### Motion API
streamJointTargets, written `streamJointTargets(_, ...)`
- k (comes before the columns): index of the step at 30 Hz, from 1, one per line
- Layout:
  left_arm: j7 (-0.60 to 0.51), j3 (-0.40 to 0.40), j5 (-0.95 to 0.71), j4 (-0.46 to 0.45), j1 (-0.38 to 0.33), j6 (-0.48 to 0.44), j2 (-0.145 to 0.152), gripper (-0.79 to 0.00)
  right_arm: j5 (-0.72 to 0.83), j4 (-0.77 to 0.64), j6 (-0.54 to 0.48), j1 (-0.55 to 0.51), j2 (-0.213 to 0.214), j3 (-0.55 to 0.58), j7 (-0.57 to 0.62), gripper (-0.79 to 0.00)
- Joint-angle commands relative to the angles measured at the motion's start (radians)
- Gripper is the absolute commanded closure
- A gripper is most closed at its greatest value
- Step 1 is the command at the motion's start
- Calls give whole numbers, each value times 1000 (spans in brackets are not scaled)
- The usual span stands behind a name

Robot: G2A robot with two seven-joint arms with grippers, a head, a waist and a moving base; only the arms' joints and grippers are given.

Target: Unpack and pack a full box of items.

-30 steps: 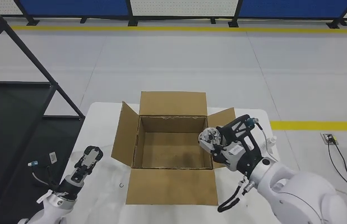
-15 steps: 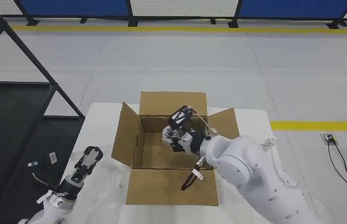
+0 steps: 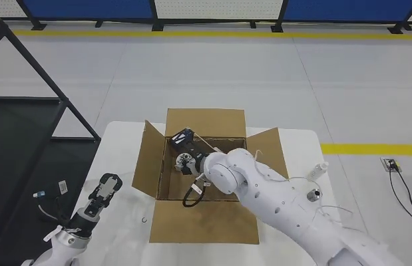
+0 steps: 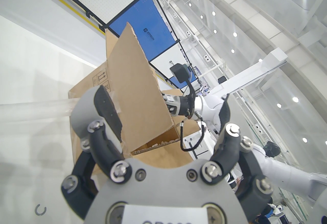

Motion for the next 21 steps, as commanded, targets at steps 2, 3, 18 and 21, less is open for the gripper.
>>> streamJointTargets(2, 0, 0, 0, 0, 0, 0, 0, -785, -10, 99, 32, 21, -46, -40, -12, 0)
streamJointTargets(3, 0, 0, 0, 0, 0, 0, 0, -785, -1, 128, 34, 26, -60, -46, -17, 0)
streamJointTargets(18, 0, 0, 0, 0, 0, 0, 0, -785, 59, 509, -39, 79, -226, -82, -76, -40)
streamJointTargets(21, 0, 0, 0, 0, 0, 0, 0, -785, 67, 564, -77, 86, -247, -79, -81, -336)
